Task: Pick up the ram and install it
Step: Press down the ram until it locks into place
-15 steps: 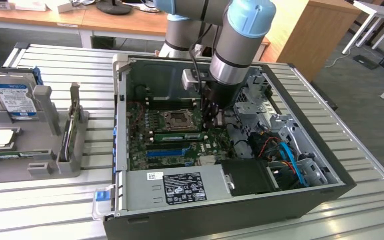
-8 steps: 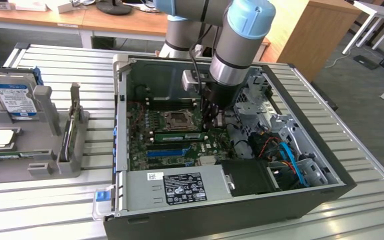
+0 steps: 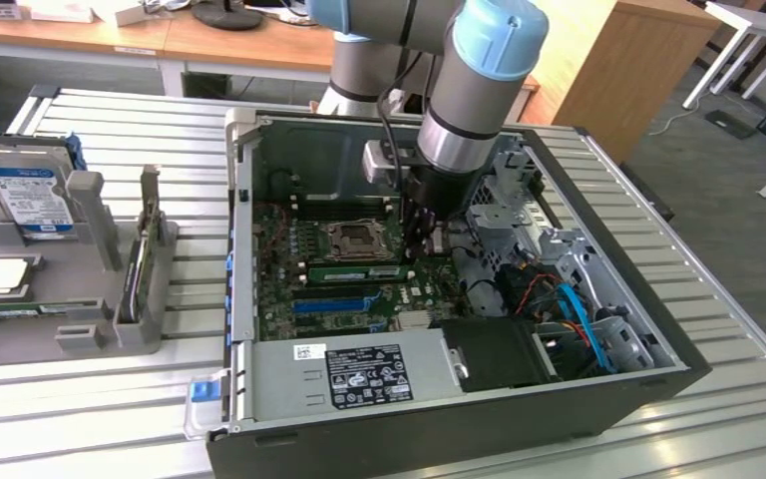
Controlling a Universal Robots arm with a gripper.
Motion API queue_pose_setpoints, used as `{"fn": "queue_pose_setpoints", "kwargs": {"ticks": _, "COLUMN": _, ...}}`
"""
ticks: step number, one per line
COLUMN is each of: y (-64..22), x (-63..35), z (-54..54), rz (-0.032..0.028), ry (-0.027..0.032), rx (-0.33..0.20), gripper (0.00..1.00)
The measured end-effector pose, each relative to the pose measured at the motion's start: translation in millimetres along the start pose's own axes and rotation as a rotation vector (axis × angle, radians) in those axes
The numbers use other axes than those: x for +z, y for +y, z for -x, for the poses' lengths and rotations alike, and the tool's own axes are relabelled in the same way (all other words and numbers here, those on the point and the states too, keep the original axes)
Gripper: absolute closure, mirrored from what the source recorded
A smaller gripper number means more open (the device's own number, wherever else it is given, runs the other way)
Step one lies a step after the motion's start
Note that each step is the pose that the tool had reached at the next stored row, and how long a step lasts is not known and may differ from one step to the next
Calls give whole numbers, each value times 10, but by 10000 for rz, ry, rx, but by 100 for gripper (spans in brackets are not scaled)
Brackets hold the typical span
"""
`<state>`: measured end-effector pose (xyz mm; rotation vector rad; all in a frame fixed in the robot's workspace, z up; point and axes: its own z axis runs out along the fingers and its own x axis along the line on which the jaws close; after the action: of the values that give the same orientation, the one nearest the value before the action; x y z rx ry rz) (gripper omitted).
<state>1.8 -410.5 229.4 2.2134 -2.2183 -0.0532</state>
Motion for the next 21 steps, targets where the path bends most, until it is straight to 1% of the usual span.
{"fn": "queue_pose_setpoints", "kwargs": {"ticks": 21, "y": -1, "x": 26, "z": -9, "rz": 0, "ry": 1, "rx": 1, "gripper": 89}}
